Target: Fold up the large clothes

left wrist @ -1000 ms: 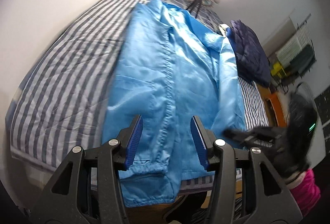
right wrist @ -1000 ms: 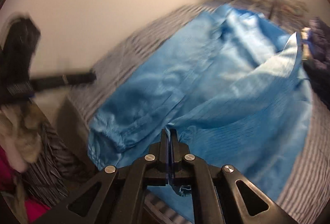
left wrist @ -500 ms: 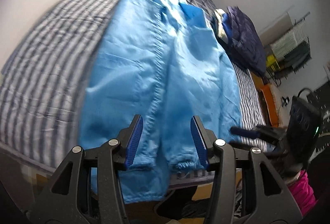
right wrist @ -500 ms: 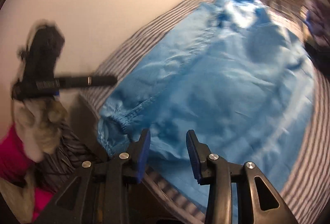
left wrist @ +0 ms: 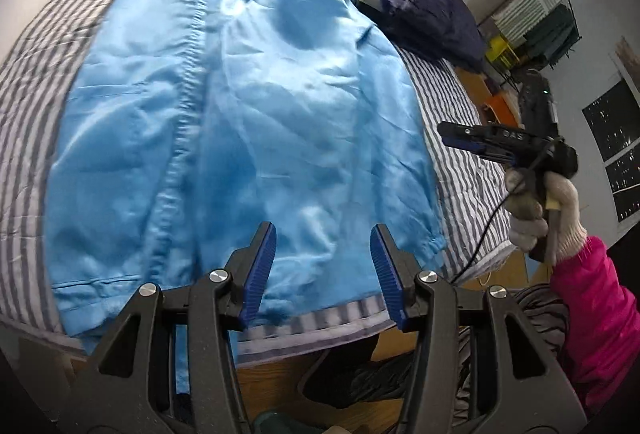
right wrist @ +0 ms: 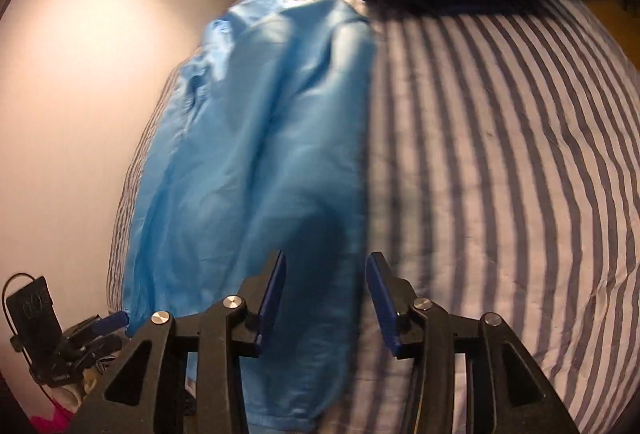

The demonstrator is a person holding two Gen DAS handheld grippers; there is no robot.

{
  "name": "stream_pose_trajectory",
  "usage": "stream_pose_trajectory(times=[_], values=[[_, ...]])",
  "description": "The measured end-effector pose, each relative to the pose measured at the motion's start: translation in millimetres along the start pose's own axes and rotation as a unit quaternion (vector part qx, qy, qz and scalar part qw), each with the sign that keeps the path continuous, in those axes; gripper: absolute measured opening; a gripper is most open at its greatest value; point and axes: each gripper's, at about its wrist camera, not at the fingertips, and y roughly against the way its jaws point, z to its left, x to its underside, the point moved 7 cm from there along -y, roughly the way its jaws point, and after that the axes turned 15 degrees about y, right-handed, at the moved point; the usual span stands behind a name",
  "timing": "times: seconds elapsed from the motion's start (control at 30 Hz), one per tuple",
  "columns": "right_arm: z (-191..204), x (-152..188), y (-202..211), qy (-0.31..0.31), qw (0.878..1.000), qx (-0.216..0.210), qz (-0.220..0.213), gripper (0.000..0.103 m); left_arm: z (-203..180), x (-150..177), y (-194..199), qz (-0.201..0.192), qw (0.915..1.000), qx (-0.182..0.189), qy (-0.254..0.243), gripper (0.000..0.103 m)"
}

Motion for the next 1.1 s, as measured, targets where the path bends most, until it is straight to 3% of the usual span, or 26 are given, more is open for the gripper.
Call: stream_pose_trajectory(times=[0.1, 0.23, 0.4, 0.47, 0.5, 0.53, 0.67, 0.8, 0.9, 0.93, 0.97, 1.1], values=[[-2.7, 8.3, -5.9, 0.006, 0.999, -0.032, 0.012, 0.042, -15.4, 2.5, -14.2, 0.014, 0.9998, 0.006, -0.010, 0.050], [6.8, 22.7, -19.0, 0.047, 0.998, -0.025, 0.040, 0.042, -38.9, 5.3, -26.2, 0.018, 0.9995, 0.009, -0.026, 0.050], [21.9, 34.1, -39.5, 0.066, 0.995, -0.046, 0.054, 0.042, -39.8, 2.9, -32.0, 0.014, 0.9990, -0.013, -0.041, 0.050], [26.5, 35.4, -40.1, 0.084, 0.994, -0.029, 0.058, 0.032, -36.9, 2.3, -36.5, 0.020, 0.9989, -0.017, -0.038, 0.050], [26.7, 37.2, -40.4, 0.086, 0.994, -0.020, 0.064, 0.010, -34.7, 2.1, -40.0, 0.022, 0.9988, -0.022, -0.038, 0.050], [24.4, 37.5, -42.7, 0.089, 0.993, -0.008, 0.075, 0.000, -32.3, 1.8, -43.4, 0.021, 0.9985, -0.031, -0.041, 0.050], [3.0, 50.4, -15.6, 0.089, 0.991, 0.053, 0.081, 0.000, -21.4, 1.9, -49.4, 0.011, 0.9960, -0.067, -0.059, 0.050], [-7.3, 60.7, -3.5, 0.068, 0.995, 0.038, 0.068, 0.000, -17.2, 4.4, -52.0, 0.006, 0.9938, -0.081, -0.075, 0.050], [0.4, 50.4, 8.3, 0.091, 0.993, 0.060, 0.049, 0.012, -24.2, 11.9, -57.5, 0.005, 0.9885, -0.097, -0.115, 0.053], [4.9, 42.7, 15.2, 0.101, 0.992, 0.066, 0.037, 0.029, -26.2, 14.0, -60.9, 0.004, 0.9856, -0.108, -0.130, 0.057], [6.3, 36.7, 20.9, 0.105, 0.992, 0.062, 0.028, 0.037, -27.4, 16.1, -66.1, 0.004, 0.9829, -0.115, -0.143, 0.063], [22.1, -3.5, 40.1, 0.100, 0.995, 0.012, -0.020, 0.040, -28.7, 21.8, -83.9, 0.015, 0.9777, -0.133, -0.162, 0.063]])
